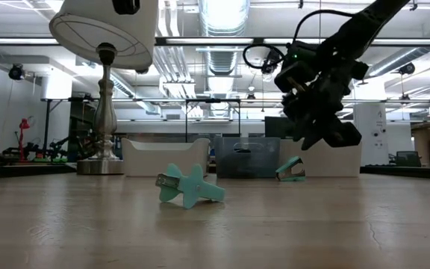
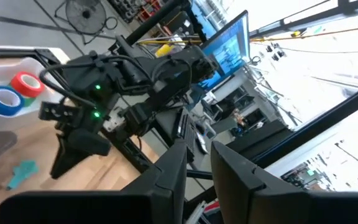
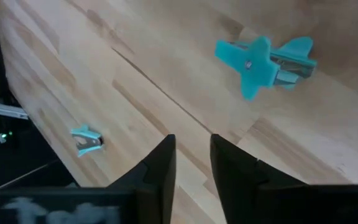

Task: Pick and place Stapler, Stapler remover, tape
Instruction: Put the top light blue staple remover into the left white bin

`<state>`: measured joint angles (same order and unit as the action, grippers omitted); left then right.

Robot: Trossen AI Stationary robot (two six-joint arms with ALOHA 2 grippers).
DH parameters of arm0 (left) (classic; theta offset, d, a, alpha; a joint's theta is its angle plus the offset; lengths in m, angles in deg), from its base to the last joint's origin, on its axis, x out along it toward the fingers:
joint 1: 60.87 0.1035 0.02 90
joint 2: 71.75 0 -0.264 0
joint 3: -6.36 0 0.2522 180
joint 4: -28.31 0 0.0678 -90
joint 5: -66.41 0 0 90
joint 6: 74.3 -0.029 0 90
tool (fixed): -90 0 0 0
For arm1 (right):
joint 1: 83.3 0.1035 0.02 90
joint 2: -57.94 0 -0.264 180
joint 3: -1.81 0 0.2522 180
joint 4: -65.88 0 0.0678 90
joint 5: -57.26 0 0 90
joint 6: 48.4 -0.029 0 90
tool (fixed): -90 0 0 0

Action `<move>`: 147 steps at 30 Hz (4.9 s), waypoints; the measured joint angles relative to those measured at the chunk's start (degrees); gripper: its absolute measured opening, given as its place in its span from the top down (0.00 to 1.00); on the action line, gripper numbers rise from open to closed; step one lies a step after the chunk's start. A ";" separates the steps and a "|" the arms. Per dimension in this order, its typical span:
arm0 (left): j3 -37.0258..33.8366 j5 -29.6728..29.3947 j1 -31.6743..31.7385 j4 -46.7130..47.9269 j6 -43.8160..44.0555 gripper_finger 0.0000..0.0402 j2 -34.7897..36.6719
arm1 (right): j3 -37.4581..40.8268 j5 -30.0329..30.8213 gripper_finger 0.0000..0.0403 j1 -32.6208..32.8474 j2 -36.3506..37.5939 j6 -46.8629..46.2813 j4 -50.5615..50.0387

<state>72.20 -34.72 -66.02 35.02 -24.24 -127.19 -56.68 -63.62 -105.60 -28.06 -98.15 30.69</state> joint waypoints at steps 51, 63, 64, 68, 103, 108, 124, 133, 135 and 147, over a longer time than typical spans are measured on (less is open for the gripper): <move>0.00 0.98 1.18 -1.39 -0.46 0.80 -0.10 | 7.72 5.54 0.56 -0.63 -0.60 -19.55 14.80; -0.01 0.98 1.33 -0.89 -0.44 0.80 -0.19 | 7.37 5.51 0.64 -0.60 -3.95 -19.43 17.50; -0.02 0.98 1.33 -0.91 -0.44 0.80 -0.19 | 7.24 5.51 0.65 -0.59 -3.85 -19.35 17.49; -0.02 0.98 1.33 -0.93 -0.42 0.80 -0.19 | 6.58 5.34 0.69 -0.59 -3.74 -19.35 17.53; -0.02 1.00 1.33 -0.52 -0.33 0.80 -0.17 | 0.74 2.38 0.98 7.34 -3.19 -19.62 17.56; -0.02 1.23 1.33 -0.54 -0.33 0.80 -0.15 | -5.42 5.91 0.98 9.31 -3.19 -19.70 17.66; -0.02 2.70 1.31 -0.63 -0.13 0.80 1.16 | -36.46 9.86 0.98 4.40 -24.38 -9.89 16.03; -0.02 2.73 1.31 -0.52 0.00 0.80 1.16 | -52.07 6.48 0.98 -0.04 -36.14 -7.67 7.66; -0.02 2.73 1.31 -0.54 0.02 0.80 1.16 | -54.91 6.40 0.98 -0.17 -37.46 -6.30 4.75; -0.02 2.77 1.27 0.41 0.89 0.80 1.27 | -56.17 10.34 0.98 -1.62 -38.42 -3.94 -4.57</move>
<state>72.18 -31.95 -64.75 35.42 -23.35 -125.92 -112.85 -53.28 -107.22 -66.49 -102.09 26.12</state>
